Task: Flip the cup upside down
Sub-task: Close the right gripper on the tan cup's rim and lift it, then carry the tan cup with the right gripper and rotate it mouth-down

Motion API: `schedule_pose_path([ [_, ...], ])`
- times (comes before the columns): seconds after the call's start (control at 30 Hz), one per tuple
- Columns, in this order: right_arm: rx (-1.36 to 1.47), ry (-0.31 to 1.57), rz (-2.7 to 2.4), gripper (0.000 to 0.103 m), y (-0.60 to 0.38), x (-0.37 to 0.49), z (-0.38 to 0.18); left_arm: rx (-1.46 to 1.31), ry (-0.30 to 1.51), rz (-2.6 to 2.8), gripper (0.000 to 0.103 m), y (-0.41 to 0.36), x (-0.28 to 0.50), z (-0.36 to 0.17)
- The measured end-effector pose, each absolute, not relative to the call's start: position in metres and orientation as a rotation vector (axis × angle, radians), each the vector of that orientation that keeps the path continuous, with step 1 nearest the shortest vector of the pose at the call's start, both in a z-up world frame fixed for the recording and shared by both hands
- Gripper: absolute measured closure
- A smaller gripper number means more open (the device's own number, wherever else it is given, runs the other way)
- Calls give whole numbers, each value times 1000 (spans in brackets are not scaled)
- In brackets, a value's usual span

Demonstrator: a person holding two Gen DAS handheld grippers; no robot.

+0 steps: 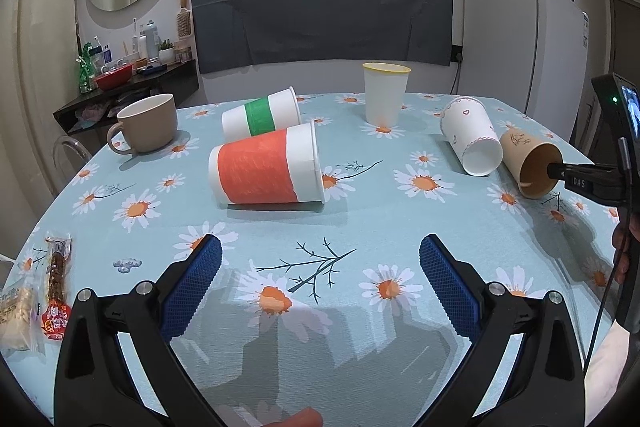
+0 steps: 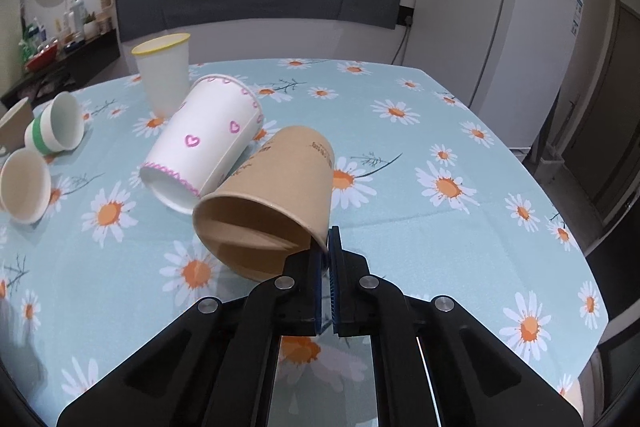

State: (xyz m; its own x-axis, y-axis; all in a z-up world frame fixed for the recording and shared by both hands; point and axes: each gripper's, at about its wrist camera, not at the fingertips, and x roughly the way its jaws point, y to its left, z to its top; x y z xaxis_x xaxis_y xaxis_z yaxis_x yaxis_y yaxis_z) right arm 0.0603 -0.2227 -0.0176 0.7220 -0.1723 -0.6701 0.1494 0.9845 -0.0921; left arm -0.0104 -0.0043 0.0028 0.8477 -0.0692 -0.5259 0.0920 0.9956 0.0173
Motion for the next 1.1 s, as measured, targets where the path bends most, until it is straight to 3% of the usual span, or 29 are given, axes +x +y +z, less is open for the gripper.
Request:
schedule_pose_path([
  [1.1, -205, 719, 244, 97, -85, 10, -18, -46, 601, -75, 6, 8, -5, 1],
])
